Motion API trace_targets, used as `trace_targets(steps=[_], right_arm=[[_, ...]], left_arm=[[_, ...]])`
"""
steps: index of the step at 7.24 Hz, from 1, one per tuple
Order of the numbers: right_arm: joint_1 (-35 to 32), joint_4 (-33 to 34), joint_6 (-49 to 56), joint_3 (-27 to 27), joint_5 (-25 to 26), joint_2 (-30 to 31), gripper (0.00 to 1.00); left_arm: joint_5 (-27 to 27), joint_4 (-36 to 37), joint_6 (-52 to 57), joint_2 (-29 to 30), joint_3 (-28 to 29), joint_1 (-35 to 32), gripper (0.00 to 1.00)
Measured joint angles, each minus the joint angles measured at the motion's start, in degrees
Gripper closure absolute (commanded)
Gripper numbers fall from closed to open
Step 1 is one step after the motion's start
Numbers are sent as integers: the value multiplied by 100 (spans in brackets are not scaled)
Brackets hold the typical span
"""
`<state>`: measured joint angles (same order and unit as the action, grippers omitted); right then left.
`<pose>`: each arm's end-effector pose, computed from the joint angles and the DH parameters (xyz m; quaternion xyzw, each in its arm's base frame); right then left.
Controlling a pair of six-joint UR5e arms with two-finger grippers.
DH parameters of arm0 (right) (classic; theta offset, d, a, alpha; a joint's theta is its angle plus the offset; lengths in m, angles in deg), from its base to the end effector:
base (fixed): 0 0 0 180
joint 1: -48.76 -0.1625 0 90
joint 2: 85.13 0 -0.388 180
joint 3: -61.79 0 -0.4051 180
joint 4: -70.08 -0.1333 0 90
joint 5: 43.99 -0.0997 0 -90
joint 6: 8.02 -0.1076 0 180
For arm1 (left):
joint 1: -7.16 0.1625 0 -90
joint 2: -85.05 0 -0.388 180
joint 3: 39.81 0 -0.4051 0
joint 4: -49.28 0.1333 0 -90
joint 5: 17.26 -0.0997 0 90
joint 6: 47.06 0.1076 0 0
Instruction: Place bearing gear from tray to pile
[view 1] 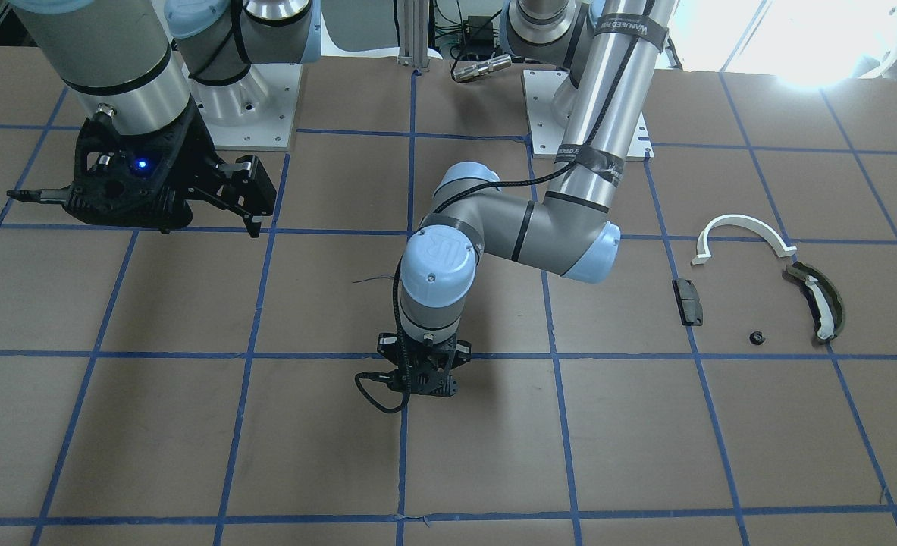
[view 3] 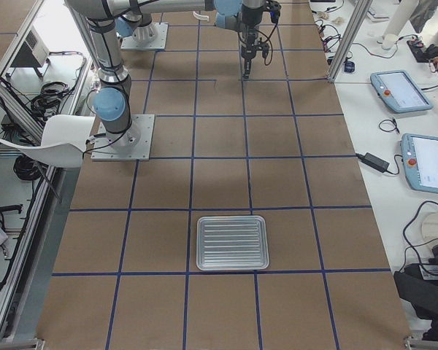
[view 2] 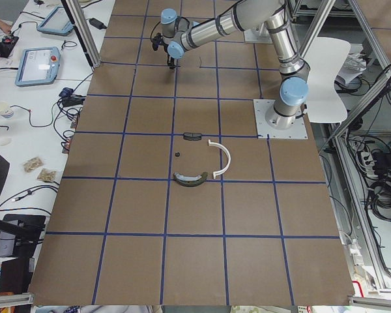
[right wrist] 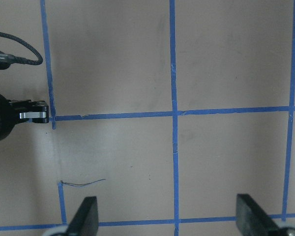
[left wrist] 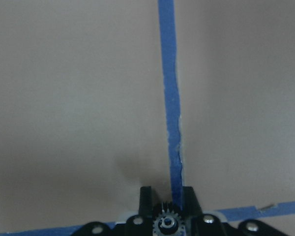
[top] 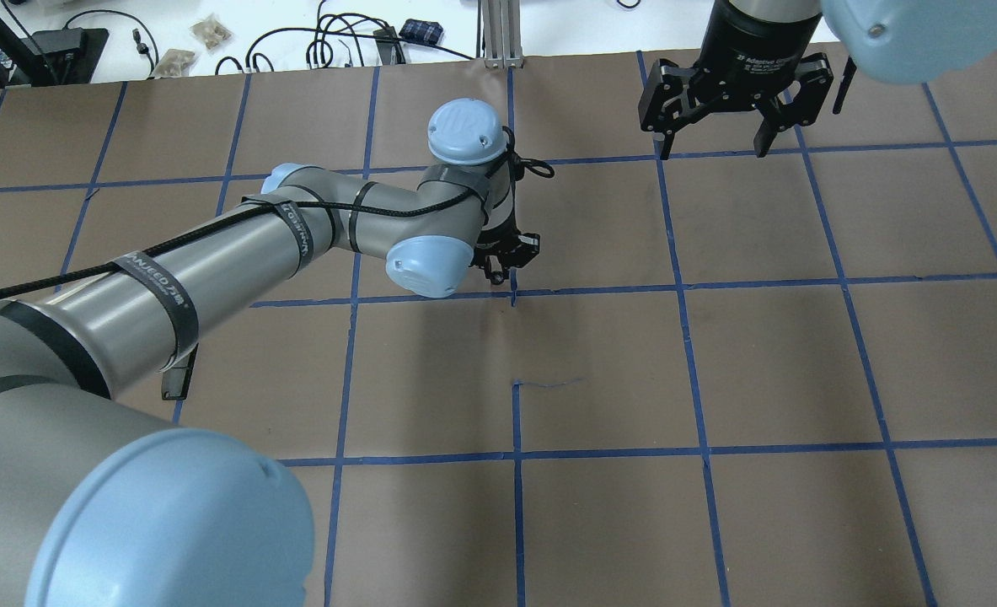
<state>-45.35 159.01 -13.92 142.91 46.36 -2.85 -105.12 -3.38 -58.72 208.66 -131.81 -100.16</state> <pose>0.1722 -0.5461 0.4477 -0.0156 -0.9999 0.0010 0.0030 -0.3237 -0.5768 0.1453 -0.0496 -0.9985 0.0099 0.0219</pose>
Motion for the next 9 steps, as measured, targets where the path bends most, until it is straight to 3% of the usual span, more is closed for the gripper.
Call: trace_targets(steps=[5, 7, 9], right_arm=[[-2, 5, 0, 0, 0, 6, 0], [-8, 6, 0, 0, -8, 7, 0], [-11, -2, -1, 2, -17, 6, 0]], left_arm=[[-717, -1472, 3063, -1267, -425, 2105, 80], [-823, -1589, 4673, -1672, -803, 3441, 78], [-804, -1123, 5860, -1558, -967, 4523, 78]])
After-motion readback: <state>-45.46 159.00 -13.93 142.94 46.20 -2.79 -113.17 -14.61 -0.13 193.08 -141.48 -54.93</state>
